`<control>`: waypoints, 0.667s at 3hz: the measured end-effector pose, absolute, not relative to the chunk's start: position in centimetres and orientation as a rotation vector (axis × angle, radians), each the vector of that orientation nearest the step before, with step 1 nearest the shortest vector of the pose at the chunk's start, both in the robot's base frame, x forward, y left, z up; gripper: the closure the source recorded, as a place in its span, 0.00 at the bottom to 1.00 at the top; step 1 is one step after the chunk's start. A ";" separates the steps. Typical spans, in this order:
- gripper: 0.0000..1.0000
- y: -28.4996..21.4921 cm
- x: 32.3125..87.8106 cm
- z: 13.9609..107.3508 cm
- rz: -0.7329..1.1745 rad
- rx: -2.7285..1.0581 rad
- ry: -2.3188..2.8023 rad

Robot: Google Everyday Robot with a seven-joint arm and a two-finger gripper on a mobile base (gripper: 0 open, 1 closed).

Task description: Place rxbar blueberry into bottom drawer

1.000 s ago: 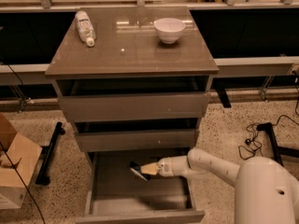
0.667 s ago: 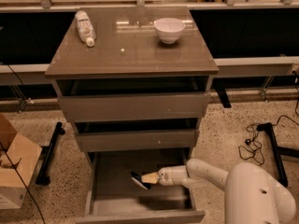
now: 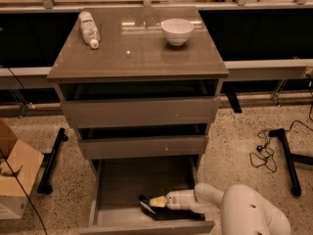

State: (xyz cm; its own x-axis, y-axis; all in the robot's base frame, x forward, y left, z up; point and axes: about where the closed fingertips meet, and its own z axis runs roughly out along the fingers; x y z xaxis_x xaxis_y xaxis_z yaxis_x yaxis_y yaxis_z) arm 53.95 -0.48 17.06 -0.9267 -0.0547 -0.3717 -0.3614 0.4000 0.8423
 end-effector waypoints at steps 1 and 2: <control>0.74 -1.7 54.3 15.0 1.487 -0.297 2.403; 0.50 -1.4 54.1 15.1 1.496 -0.303 2.401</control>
Offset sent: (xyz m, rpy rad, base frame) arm 0.0027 -0.0111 -0.0180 -0.0246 0.0129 -0.0444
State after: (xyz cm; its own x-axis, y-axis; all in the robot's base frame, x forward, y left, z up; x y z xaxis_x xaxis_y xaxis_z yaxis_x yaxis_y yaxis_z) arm 54.14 -1.39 15.06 -0.9341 -0.0221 -0.3563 -0.3295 0.4372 0.8368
